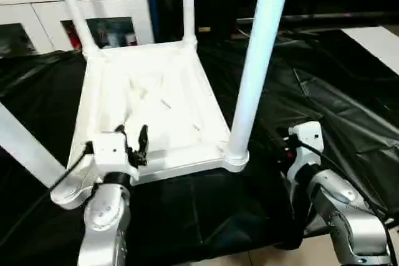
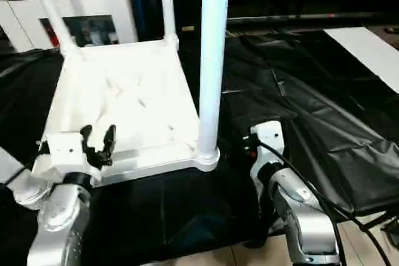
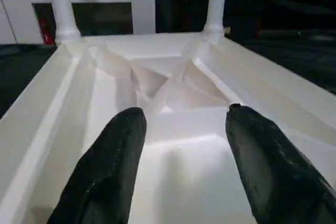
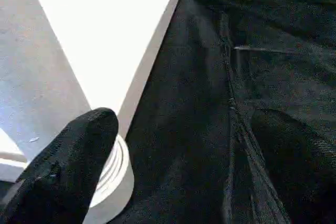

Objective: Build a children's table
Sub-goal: Rotate leg to tighten

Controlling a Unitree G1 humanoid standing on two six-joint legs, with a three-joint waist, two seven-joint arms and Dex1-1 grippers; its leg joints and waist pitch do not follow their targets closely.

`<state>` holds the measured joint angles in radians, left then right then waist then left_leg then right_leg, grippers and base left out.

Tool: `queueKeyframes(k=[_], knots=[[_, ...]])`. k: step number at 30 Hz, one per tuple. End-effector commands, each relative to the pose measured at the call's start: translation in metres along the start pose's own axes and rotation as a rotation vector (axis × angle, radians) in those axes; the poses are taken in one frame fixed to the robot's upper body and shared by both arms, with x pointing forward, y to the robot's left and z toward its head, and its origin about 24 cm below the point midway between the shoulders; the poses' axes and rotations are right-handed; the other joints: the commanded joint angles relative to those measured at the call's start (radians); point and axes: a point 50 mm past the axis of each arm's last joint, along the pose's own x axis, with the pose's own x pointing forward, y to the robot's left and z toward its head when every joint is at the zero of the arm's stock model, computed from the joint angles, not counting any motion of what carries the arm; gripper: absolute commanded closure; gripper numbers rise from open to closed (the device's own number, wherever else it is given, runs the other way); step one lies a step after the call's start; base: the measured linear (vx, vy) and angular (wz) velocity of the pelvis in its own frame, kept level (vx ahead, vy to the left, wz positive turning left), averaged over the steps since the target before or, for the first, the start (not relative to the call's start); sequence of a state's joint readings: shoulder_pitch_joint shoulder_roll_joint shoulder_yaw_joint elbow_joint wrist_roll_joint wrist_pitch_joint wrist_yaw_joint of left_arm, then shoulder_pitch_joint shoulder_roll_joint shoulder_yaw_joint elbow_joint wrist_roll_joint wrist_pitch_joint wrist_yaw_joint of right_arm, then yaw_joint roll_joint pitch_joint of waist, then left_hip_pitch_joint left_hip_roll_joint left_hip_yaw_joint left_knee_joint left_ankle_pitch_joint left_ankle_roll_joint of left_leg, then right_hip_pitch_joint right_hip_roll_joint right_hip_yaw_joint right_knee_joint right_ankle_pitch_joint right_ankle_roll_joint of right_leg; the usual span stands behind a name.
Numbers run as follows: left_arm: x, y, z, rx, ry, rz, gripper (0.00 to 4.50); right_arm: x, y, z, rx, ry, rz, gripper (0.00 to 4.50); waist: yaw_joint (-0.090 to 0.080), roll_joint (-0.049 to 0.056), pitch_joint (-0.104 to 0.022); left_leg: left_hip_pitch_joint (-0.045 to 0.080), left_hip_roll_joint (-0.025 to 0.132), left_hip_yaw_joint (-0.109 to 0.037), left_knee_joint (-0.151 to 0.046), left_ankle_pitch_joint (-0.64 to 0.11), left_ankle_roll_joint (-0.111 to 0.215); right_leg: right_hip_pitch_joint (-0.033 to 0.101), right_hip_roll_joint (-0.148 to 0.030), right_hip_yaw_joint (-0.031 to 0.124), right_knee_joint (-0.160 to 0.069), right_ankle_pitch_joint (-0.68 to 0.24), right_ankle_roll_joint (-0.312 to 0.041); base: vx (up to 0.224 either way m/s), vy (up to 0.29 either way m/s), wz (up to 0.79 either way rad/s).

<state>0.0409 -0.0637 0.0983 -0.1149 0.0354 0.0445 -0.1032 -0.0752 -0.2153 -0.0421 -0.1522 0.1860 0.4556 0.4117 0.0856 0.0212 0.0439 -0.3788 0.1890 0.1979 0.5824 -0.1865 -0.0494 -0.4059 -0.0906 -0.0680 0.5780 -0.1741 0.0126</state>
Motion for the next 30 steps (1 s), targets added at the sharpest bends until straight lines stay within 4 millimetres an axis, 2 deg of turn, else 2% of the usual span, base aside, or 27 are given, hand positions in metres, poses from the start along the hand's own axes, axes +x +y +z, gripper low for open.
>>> queueKeyframes(k=[1,4,5,6,7,8,9,10,11,12,13,14,15,16,17,18,19,20,21,22,23,24,25,26,28,29,30], knots=[[-0.004,-0.006,0.003,0.0,-0.013,-0.014,1.66,-0.002,0.002,-0.002,-0.006,0.016,0.016,0.0,0.002,-0.017,-0.049,0.011,0.043,-0.025,-0.077,-0.268,0.023,0.037,-0.048,0.042,-0.079,-0.336,-0.086,0.0,0.0,0.0],[-0.006,-0.006,0.003,0.001,-0.01,-0.015,1.66,-0.002,0.002,-0.003,-0.01,0.026,0.015,0.0,0.003,-0.018,-0.05,0.01,0.044,-0.026,-0.077,-0.268,0.018,0.037,-0.047,0.043,-0.077,-0.323,-0.084,0.0,0.0,0.0],[-0.007,-0.007,0.003,0.006,-0.006,-0.018,1.66,-0.001,0.003,-0.003,-0.012,0.028,0.021,0.0,0.003,-0.014,-0.052,0.007,0.043,-0.025,-0.073,-0.232,0.022,0.034,-0.045,0.044,-0.074,-0.271,-0.093,0.0,0.0,0.0],[-0.007,-0.007,0.003,0.006,-0.006,-0.018,1.66,-0.001,0.003,-0.003,-0.012,0.028,0.021,0.0,0.002,-0.016,-0.053,0.001,0.042,-0.024,-0.069,-0.188,0.03,0.034,-0.043,0.043,-0.071,-0.215,-0.105,0.0,0.0,0.0],[-0.008,-0.007,0.002,0.008,-0.003,-0.019,1.66,-0.002,0.003,-0.003,-0.013,0.028,0.023,0.0,0.003,-0.015,-0.061,-0.008,0.036,-0.021,-0.055,-0.066,0.068,0.029,-0.034,0.038,-0.059,-0.068,-0.141,0.0,0.0,0.0],[-0.008,-0.007,0.002,0.009,-0.002,-0.02,1.66,-0.002,0.004,-0.003,-0.013,0.028,0.024,0.0,0.003,-0.016,-0.066,-0.015,0.03,-0.017,-0.044,0.01,0.098,0.025,-0.031,0.035,-0.052,0.018,-0.163,0.0,0.0,0.0],[-0.008,-0.007,0.002,0.014,0.003,-0.023,1.66,-0.002,0.004,-0.003,-0.016,0.029,0.026,0.0,0.003,-0.015,-0.083,-0.029,0.014,-0.014,-0.016,0.189,0.175,0.013,-0.018,0.025,-0.033,0.224,-0.204,0.0,0.0,0.0],[-0.008,-0.007,0.002,0.016,0.004,-0.024,1.66,-0.002,0.004,-0.003,-0.017,0.029,0.026,0.0,0.007,-0.008,-0.092,-0.033,0.009,-0.014,-0.003,0.267,0.216,0.004,-0.013,0.019,-0.025,0.309,-0.223,-0.055,0.018,-0.03],[-0.008,-0.007,0.002,0.02,0.008,-0.025,1.66,-0.002,0.004,-0.003,-0.019,0.028,0.027,0.0,0.007,-0.011,-0.1,-0.056,-0.004,-0.011,0.013,0.25,0.294,-0.011,-0.01,0.007,-0.036,0.294,-0.241,0.0,0.0,0.0],[-0.007,-0.007,0.002,0.022,0.009,-0.028,1.66,-0.002,0.004,-0.003,-0.021,0.026,0.028,0.0,0.008,-0.006,-0.094,-0.059,0.001,-0.012,0.011,0.156,0.3,-0.017,-0.017,0.005,-0.054,0.175,-0.238,-0.085,0.02,-0.02],[-0.007,-0.007,0.002,0.023,0.009,-0.028,1.66,-0.002,0.004,-0.003,-0.022,0.026,0.028,0.0,0.005,-0.006,-0.083,-0.051,0.015,-0.011,0.001,-0.058,0.263,-0.022,-0.024,-0.001,-0.082,-0.137,-0.205,-0.117,0.023,0.0],[-0.006,-0.006,0.002,0.027,0.009,-0.034,1.66,-0.003,0.004,-0.003,-0.025,0.026,0.028,0.0,0.003,0.006,-0.073,-0.038,0.02,-0.013,-0.008,-0.19,0.224,-0.026,-0.025,-0.007,-0.099,-0.325,-0.17,-0.117,0.023,0.0],[-0.006,-0.006,0.002,0.028,0.01,-0.035,1.66,-0.003,0.004,-0.004,-0.025,0.026,0.028,0.0,-0.015,0.008,-0.054,-0.003,0.028,-0.02,-0.017,-0.427,0.115,-0.042,-0.015,-0.025,-0.129,-0.621,-0.064,-0.137,0.033,-0.02],[-0.006,-0.006,0.002,0.029,0.01,-0.036,1.66,-0.003,0.004,-0.004,-0.025,0.026,0.028,0.0,-0.044,0.025,-0.015,0.047,0.034,-0.034,-0.026,-0.686,0.021,-0.064,0.018,-0.104,-0.184,-0.777,0.062,-0.131,0.037,-0.08],[-0.006,-0.006,0.003,0.031,0.01,-0.037,1.66,-0.003,0.004,-0.004,-0.029,0.026,0.026,0.0,-0.01,0.059,-0.009,-0.065,0.121,-0.046,-0.184,-0.905,-0.024,0.087,0.022,-0.083,0.111,-0.478,0.011,-0.131,0.037,-0.08],[-0.005,-0.006,0.003,0.031,0.01,-0.038,1.66,-0.003,0.004,-0.004,-0.03,0.026,0.026,0.0,0.029,0.036,0.015,-0.138,0.115,-0.008,-0.204,-0.972,-0.072,0.115,0.018,-0.079,0.195,-0.346,-0.032,-0.13,0.04,-0.05],[-0.005,-0.005,0.003,0.031,0.01,-0.038,1.66,-0.003,0.004,-0.004,-0.03,0.026,0.026,0.0,0.088,0.056,-0.02,-0.09,0.08,0.053,-0.19,-0.902,-0.064,0.087,0.029,-0.04,0.2,-0.333,-0.049,-0.069,-0.038,0.07],[-0.005,-0.005,0.004,0.034,0.009,-0.038,1.66,-0.004,0.005,-0.005,-0.035,0.026,0.032,0.0,0.024,-0.044,-0.06,0.037,0.058,-0.001,-0.045,-0.587,-0.086,0.025,-0.071,0.057,0.053,-0.66,0.032,-0.069,-0.038,0.07],[-0.006,-0.004,0.004,0.035,0.009,-0.036,1.66,-0.004,0.005,-0.004,-0.039,0.023,0.042,0.0,0.04,-0.025,-0.015,0.051,0.019,-0.036,0.094,-0.406,-0.067,-0.043,-0.184,0.098,-0.098,-0.923,0.019,-0.023,-0.103,0.05],[-0.006,-0.003,0.004,0.036,0.008,-0.036,1.66,-0.004,0.005,-0.004,-0.04,0.022,0.044,0.0,0.059,-0.023,-0.028,-0.051,-0.023,-0.105,0.111,-0.031,0.019,0.072,-0.163,0.128,-0.075,-0.851,-0.015,0.0,0.0,0.0],[-0.006,-0.003,0.004,0.036,0.008,-0.035,1.66,-0.004,0.006,-0.004,-0.043,0.02,0.053,0.0,0.076,-0.009,-0.028,-0.043,0.016,-0.096,0.019,-0.004,-0.01,0.079,-0.103,0.076,-0.048,-0.624,-0.048,0.0,0.0,0.0],[-0.008,0.001,0.004,0.045,0.008,-0.026,1.66,-0.005,0.006,-0.004,-0.062,0.02,0.073,0.0,0.079,0.005,-0.037,-0.014,0.034,-0.099,-0.005,-0.065,-0.025,0.058,-0.07,0.063,-0.026,-0.494,-0.07,0.0,0.0,0.0],[-0.008,0.001,0.004,0.045,0.008,-0.026,1.66,-0.005,0.006,-0.004,-0.062,0.02,0.073,0.0,0.065,0.014,-0.041,0.012,0.05,-0.096,-0.025,-0.202,-0.041,0.043,-0.037,0.058,-0.001,-0.301,-0.116,-0.089,0.022,0.14],[-0.012,0.006,0.004,0.034,0.006,-0.037,1.49,-0.006,0.008,-0.002,-0.069,0.023,0.14,0.0,0.057,0.015,-0.045,0.003,0.042,-0.09,-0.044,-0.279,-0.032,0.064,-0.043,0.055,-0.003,-0.268,-0.141,-0.089,0.022,0.14],[-0.014,0.008,0.005,0.024,0.004,-0.051,1.49,-0.007,0.01,-0.001,-0.075,0.026,0.176,0.0,0.051,0.026,-0.043,-0.001,0.048,-0.09,-0.059,-0.301,-0.022,0.07,-0.05,0.051,-0.017,-0.254,-0.139,-0.026,0.013,-0.01],[-0.019,0.01,0.006,0.003,0.0,-0.073,1.39,-0.008,0.013,0.001,-0.093,0.03,0.25,0.0,0.047,0.017,-0.042,-0.003,0.047,-0.088,-0.064,-0.311,-0.022,0.073,-0.052,0.052,-0.023,-0.251,-0.133,0.0,0.0,0.0],[-0.019,0.01,0.006,0.003,0.0,-0.073,1.15,-0.008,0.013,0.001,-0.093,0.03,0.25,0.0,0.048,0.018,-0.044,-0.003,0.047,-0.09,-0.063,-0.308,-0.019,0.076,-0.056,0.051,-0.023,-0.247,-0.133,0.0,0.0,0.0]])
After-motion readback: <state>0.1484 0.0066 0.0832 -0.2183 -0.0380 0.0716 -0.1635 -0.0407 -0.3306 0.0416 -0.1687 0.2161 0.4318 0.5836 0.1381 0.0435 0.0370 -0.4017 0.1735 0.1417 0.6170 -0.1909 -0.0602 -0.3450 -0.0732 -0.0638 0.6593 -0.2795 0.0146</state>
